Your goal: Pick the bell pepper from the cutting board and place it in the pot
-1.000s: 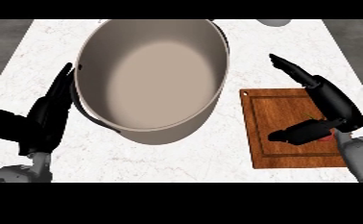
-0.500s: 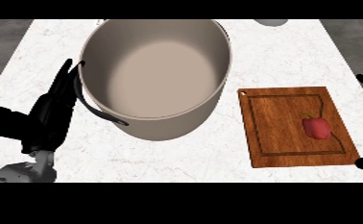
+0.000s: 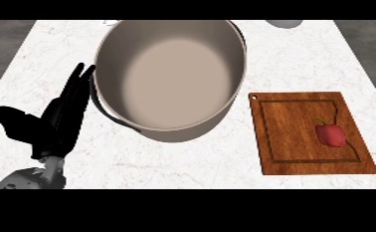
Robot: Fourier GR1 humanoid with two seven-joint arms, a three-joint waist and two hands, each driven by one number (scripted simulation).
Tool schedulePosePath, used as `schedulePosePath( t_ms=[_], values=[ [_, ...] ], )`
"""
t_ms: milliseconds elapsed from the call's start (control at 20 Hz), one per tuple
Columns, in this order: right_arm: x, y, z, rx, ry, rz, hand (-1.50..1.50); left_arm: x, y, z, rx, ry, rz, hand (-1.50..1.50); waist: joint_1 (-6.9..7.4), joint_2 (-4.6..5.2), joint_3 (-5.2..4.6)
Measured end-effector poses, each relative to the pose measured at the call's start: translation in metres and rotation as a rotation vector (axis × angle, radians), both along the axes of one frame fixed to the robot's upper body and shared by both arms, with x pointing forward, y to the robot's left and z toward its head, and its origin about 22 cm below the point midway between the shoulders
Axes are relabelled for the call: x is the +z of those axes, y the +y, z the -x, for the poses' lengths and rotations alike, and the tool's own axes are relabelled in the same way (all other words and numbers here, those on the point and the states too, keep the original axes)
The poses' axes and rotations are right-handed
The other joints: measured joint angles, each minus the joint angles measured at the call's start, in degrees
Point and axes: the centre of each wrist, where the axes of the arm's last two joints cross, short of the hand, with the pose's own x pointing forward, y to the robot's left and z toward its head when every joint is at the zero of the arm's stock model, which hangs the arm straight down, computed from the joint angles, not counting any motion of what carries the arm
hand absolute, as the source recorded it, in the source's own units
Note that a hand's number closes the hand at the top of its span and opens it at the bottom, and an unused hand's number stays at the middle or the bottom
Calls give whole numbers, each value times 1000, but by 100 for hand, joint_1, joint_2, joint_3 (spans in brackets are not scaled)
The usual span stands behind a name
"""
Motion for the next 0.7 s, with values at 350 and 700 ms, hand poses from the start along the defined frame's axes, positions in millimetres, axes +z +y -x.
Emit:
schedulePosePath(
  t_ms=[350,700],
  values=[
    [12,33,7,-135,108,148,-150,1,-7,0,-35,8,-15,0,129,25,1],
    [-1,45,2,-229,183,218,-150,3,-12,-9,-49,-3,-18,0,207,38,11]
  ],
)
